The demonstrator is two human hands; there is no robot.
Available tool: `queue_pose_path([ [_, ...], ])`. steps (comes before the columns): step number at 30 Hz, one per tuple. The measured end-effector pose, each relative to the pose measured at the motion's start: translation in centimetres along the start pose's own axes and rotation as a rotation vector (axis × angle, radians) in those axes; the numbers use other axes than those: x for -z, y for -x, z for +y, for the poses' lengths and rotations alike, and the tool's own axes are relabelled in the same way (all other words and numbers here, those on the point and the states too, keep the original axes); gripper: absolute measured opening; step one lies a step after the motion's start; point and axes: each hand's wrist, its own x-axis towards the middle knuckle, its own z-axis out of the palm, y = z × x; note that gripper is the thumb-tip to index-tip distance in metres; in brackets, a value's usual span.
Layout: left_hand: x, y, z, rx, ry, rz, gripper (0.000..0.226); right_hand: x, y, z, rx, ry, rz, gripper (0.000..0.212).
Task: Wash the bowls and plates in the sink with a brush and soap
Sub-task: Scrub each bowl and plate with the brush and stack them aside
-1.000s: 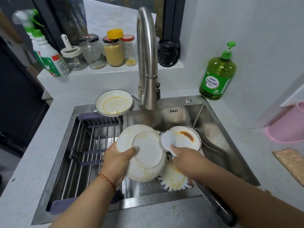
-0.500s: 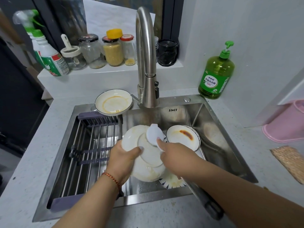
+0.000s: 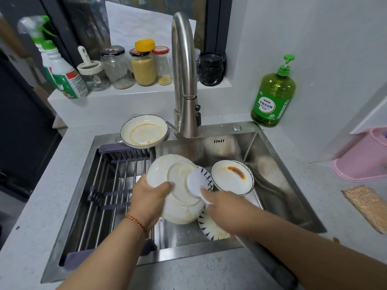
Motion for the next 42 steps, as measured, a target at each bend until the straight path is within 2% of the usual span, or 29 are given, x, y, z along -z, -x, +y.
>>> queue_pose_path([
  [3,0.4,-0.3,0.2,-0.008,-0.041,0.031,0.044,-1.1,1.5,-0.5,0.049,-0.078,-0.089,0.057],
  [7,0.4,0.0,0.0,-0.001,-0.073,-0.022,0.052,-1.0,-1.2,1.5,-0.02,0.048,0.055,0.063],
  [8,0.2,0.2,0.1,-0.001,-0.07,-0.036,0.053,-0.8,-2.1,2.3,-0.055,0.012,0.095,0.065],
  [9,0.0,0.4,0.1,-0.002,-0.076,-0.046,0.054,-0.7,-2.7,2.8,-0.084,-0.075,0.121,0.064],
  [11,-0.6,0.9,0.3,-0.045,-0.155,-0.059,0.055,-0.4,-3.6,3.8,-0.159,-0.402,0.192,0.057],
  [13,-1.0,1.6,0.9,-0.198,-0.374,-0.096,0.053,0.7,-4.4,4.7,-0.252,-0.725,0.265,0.047],
  [15,-1.1,2.3,1.3,-0.407,-0.677,-0.204,0.047,1.9,-5.5,5.5,-0.341,-0.947,0.272,0.048],
  [17,-1.6,3.5,2.0,-0.675,-0.93,-0.368,0.036,2.7,-5.9,5.9,-0.393,-0.998,0.181,0.059],
  [18,-1.9,3.8,2.0,-0.886,-1.037,-0.441,0.028,2.7,-6.0,6.3,-0.405,-0.989,0.125,0.062],
  [20,-2.0,3.7,1.7,-1.222,-1.208,-0.559,0.024,2.1,-5.7,7.2,-0.419,-1.05,0.029,0.045],
  [21,-1.9,3.3,1.4,-1.308,-1.246,-0.587,0.027,1.7,-5.4,7.6,-0.441,-1.112,-0.018,0.032],
  [23,-1.5,2.5,0.8,-1.369,-1.276,-0.576,0.034,1.0,-4.8,7.8,-0.433,-1.229,-0.049,0.019],
  [26,-0.7,2.0,0.5,-1.367,-1.258,-0.463,0.019,1.1,-4.5,7.1,-0.343,-1.334,0.068,0.012],
  [28,0.3,1.9,0.2,-1.301,-1.146,-0.386,0.019,1.6,-4.2,7.1,-0.292,-1.332,0.142,0.015],
  [30,1.1,2.7,-0.1,-1.039,-0.953,-0.254,0.035,2.1,-4.0,7.4,-0.252,-1.316,0.19,0.02],
  [32,0.9,3.6,-0.1,-0.614,-0.684,-0.084,0.034,2.3,-3.7,7.7,-0.254,-1.294,0.224,0.019],
  [33,0.3,3.9,-0.1,-0.328,-0.441,-0.058,0.025,2.2,-3.8,7.7,-0.262,-1.291,0.228,0.019],
  [34,-0.5,3.9,0.2,-0.009,-0.148,-0.106,0.016,2.1,-3.8,7.6,-0.263,-1.299,0.226,0.019],
  [35,-1.2,3.9,0.4,0.251,0.09,-0.174,0.027,1.9,-3.9,7.4,-0.259,-1.307,0.214,0.02],
  [36,-1.5,3.6,0.3,0.419,0.245,-0.243,0.041,1.6,-4.0,7.2,-0.251,-1.313,0.194,0.021],
  [38,-2.1,3.1,0.3,0.515,0.363,-0.309,0.05,1.0,-4.1,6.7,-0.243,-1.293,0.167,0.025],
  [40,-2.1,2.9,0.0,0.502,0.388,-0.277,0.047,0.6,-4.1,6.1,-0.266,-1.257,0.17,0.033],
  [42,-1.7,2.7,-0.5,0.458,0.38,-0.236,0.044,0.9,-4.2,5.9,-0.351,-1.079,0.221,0.045],
])
